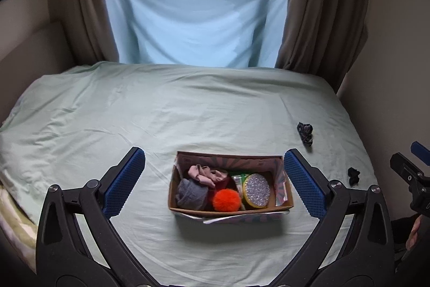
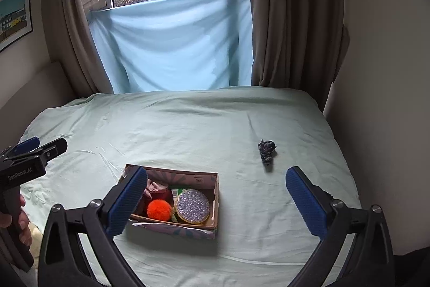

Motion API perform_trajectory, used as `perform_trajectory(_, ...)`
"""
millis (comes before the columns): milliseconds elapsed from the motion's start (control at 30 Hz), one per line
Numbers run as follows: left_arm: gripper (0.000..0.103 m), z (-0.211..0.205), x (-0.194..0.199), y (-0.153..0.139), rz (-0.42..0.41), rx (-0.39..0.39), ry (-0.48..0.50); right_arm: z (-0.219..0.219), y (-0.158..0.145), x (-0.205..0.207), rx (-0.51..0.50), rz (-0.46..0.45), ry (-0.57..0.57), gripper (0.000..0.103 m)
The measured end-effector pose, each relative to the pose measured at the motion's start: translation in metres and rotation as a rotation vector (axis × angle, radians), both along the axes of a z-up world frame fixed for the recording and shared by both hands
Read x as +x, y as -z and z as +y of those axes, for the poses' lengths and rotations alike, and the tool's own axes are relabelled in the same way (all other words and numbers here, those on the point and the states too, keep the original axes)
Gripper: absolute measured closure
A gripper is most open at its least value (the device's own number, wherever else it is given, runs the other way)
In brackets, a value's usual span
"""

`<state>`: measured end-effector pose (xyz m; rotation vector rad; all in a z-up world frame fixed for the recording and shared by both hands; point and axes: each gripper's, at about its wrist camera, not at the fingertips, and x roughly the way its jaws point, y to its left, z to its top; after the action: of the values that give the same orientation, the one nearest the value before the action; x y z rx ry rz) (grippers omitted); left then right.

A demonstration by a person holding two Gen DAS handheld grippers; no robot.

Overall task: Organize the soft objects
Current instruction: 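Lift both tools and move toward the black scarf and black sock, then grasp the black patterned scarf with the left tool while the right tool grasps the black sock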

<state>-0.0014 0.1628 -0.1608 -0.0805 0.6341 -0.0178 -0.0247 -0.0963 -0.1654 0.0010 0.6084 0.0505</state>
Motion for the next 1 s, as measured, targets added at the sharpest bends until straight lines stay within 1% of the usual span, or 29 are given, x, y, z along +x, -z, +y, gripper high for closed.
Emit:
perform_trajectory(100, 0.000, -0.031, 0.006, -0.001, -0.021, 0.030, 0.027, -0.028, 0.004, -0.003, -0.004, -0.001, 0.028, 0.000)
perform_trajectory(200, 0.000, -0.062, 0.017, -0.001, -0.027, 0.020, 0.046, -0.060, 0.007, -0.003, -0.010, 0.002, 0.067, 0.000)
perform_trajectory(267, 0.000, -0.085, 0.027, 0.001, -0.019, 0.006, 0.064, -0.084, 0.010, -0.003, -0.014, 0.009, 0.096, 0.000)
perform_trajectory(367, 0.000, -0.121, 0.043, 0.005, -0.006, 0.009, 0.099, -0.120, 0.016, 0.000, 0.002, 0.023, 0.132, 0.000)
perform_trajectory(567, 0.000, -0.201, 0.087, 0.023, 0.033, 0.009, 0.169, -0.194, 0.039, 0.013, 0.014, 0.074, 0.201, 0.000)
perform_trajectory(633, 0.000, -0.226, 0.106, 0.032, 0.046, 0.006, 0.186, -0.214, 0.049, 0.020, 0.017, 0.100, 0.217, 0.000)
perform_trajectory(767, 0.000, -0.269, 0.144, 0.054, 0.075, 0.000, 0.215, -0.254, 0.080, 0.045, 0.023, 0.171, 0.247, 0.000)
perform_trajectory(900, 0.000, -0.307, 0.186, 0.084, 0.105, 0.027, 0.245, -0.286, 0.111, 0.070, 0.039, 0.232, 0.263, 0.000)
perform_trajectory(1000, 0.000, -0.334, 0.218, 0.112, 0.144, 0.053, 0.267, -0.302, 0.137, 0.090, 0.056, 0.268, 0.271, 0.000)
